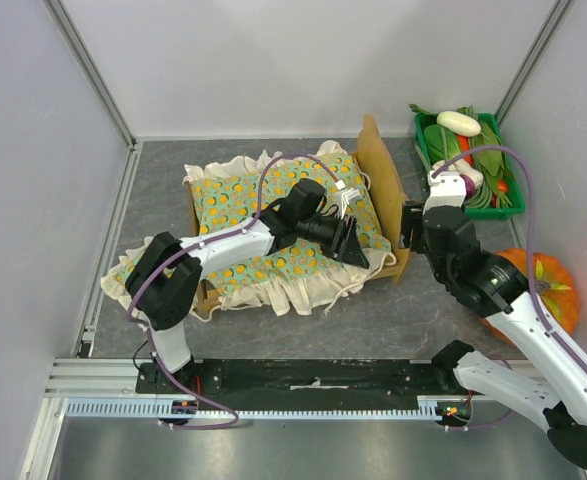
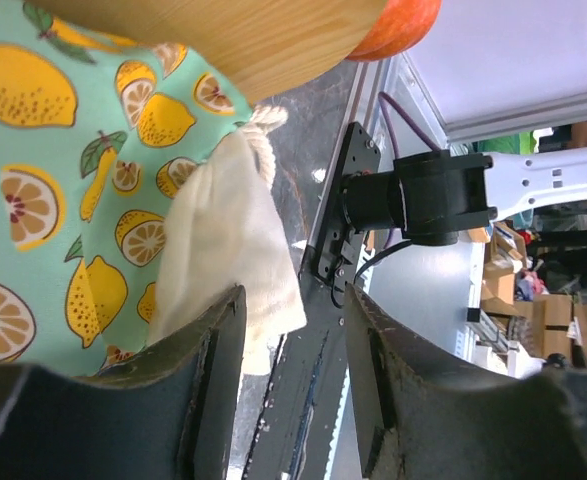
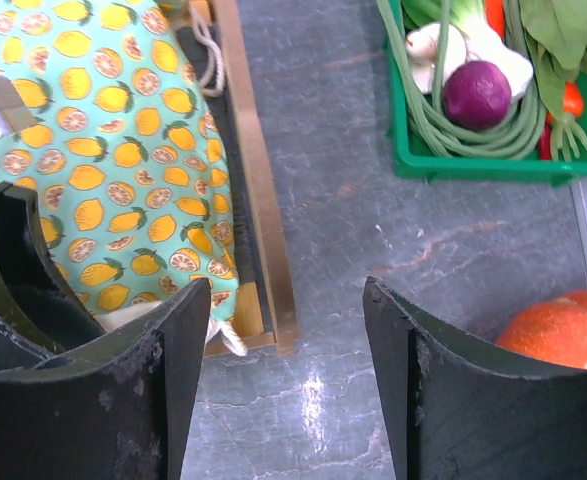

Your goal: Set up the pet bed

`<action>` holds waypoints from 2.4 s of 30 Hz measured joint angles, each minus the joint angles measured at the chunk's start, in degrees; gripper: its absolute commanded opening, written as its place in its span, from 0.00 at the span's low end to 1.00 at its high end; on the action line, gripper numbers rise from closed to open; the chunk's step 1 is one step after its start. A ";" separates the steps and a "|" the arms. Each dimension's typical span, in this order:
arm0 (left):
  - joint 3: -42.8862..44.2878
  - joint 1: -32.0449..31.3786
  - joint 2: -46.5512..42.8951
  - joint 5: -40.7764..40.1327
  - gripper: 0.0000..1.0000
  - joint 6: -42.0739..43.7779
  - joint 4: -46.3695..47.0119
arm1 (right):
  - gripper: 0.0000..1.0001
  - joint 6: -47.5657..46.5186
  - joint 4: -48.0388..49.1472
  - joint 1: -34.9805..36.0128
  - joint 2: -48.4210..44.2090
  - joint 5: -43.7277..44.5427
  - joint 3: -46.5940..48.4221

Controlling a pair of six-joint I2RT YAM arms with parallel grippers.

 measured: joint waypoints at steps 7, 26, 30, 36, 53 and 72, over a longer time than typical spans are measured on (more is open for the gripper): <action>-0.04 -1.22 -1.33 -1.31 0.55 -1.75 -0.35 | 0.73 1.92 -1.05 -5.14 4.13 -2.71 -1.77; -17.73 -3.30 -21.35 -13.66 0.41 -1.57 -5.77 | 0.00 -1.64 16.68 -11.61 16.85 -19.37 -6.03; -21.73 -3.50 -21.35 -18.29 0.40 -1.64 -7.39 | 0.02 -2.34 21.62 -11.69 20.90 -19.04 -4.94; -21.66 -3.48 -21.20 -25.38 0.42 -1.62 -7.61 | 0.34 -3.82 26.69 -12.31 29.29 -20.31 0.24; -28.79 -8.09 -24.17 -49.46 0.59 -6.21 -7.04 | 0.78 1.73 15.52 -14.38 -0.44 -25.92 -11.32; -26.80 -9.57 -7.23 -59.65 0.33 -10.27 4.59 | 0.73 8.94 25.68 -11.96 12.52 -37.77 -29.09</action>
